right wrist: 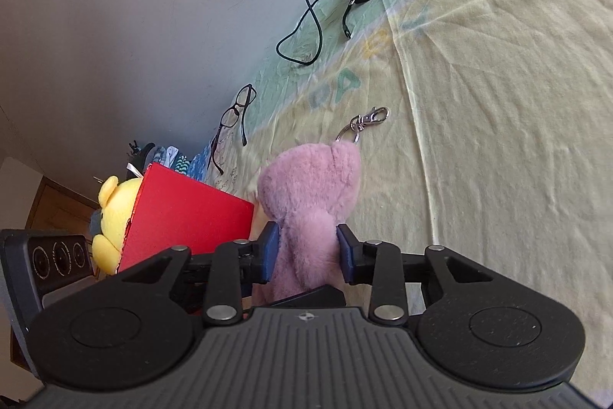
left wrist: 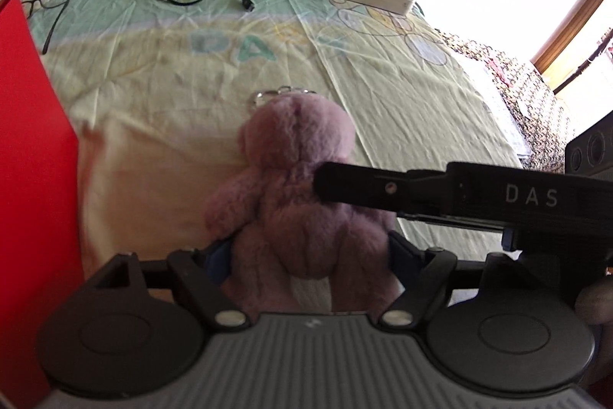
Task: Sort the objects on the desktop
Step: 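Close the right gripper on the pink teddy bear's body, then lift the pink teddy bear and carry it over the red box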
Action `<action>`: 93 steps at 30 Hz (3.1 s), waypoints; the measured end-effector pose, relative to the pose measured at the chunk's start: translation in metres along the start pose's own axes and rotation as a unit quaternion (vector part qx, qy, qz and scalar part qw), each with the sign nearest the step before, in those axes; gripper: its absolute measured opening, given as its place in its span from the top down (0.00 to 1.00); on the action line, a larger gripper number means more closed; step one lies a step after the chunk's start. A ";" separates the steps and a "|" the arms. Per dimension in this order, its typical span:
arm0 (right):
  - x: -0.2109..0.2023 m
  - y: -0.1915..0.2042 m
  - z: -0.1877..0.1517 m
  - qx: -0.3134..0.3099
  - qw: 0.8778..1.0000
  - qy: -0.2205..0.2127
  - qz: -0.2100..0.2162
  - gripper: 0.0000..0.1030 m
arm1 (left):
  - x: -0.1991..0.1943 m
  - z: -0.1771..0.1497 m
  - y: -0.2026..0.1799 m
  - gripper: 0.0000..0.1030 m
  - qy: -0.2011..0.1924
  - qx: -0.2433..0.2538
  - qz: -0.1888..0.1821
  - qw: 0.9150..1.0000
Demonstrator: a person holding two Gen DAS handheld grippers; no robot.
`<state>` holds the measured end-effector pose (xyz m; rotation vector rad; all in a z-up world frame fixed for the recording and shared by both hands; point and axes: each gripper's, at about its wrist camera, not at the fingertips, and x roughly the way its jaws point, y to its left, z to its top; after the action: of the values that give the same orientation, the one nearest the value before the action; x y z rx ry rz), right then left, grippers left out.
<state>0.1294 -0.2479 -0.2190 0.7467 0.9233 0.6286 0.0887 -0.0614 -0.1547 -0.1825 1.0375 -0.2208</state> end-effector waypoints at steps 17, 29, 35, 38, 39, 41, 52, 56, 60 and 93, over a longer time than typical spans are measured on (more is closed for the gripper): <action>-0.067 0.024 -0.042 0.014 1.000 -0.018 -0.014 0.67 | -0.054 -0.039 -0.043 0.22 -0.006 0.085 -0.054 0.995; -0.087 0.072 -0.080 -0.001 0.998 -0.069 0.011 0.67 | -0.121 -0.060 -0.026 0.22 -0.047 0.106 -0.103 0.988; -0.079 0.121 -0.098 -0.031 0.991 -0.128 0.034 0.67 | -0.170 -0.059 0.009 0.22 -0.093 0.118 -0.115 0.982; -0.068 0.151 -0.101 -0.052 0.986 -0.153 0.046 0.67 | -0.197 -0.057 0.034 0.22 -0.121 0.114 -0.122 0.978; -0.064 0.161 -0.102 -0.058 0.984 -0.160 0.051 0.67 | -0.206 -0.057 0.043 0.22 -0.131 0.113 -0.124 0.977; -0.053 0.180 -0.102 -0.072 0.980 -0.173 0.060 0.67 | -0.222 -0.055 0.059 0.22 -0.150 0.116 -0.122 0.974; 0.017 0.268 -0.099 -0.154 0.962 -0.194 0.116 0.67 | -0.287 -0.052 0.145 0.19 -0.233 0.111 -0.082 0.962; 0.047 0.277 -0.095 -0.153 0.964 -0.178 0.124 0.67 | -0.288 -0.053 0.173 0.19 -0.230 0.093 -0.065 0.967; 0.075 0.274 -0.094 -0.149 0.971 -0.153 0.103 0.67 | -0.271 -0.056 0.198 0.19 -0.211 0.068 -0.064 0.973; 0.129 0.260 -0.096 -0.247 0.963 -0.103 -0.042 0.73 | -0.189 -0.067 0.206 0.13 -0.120 0.105 -0.027 0.987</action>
<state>0.0645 0.0307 -0.1115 0.3146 0.5680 0.6587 -0.0421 0.1841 -0.0830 -0.0443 0.7654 -0.3469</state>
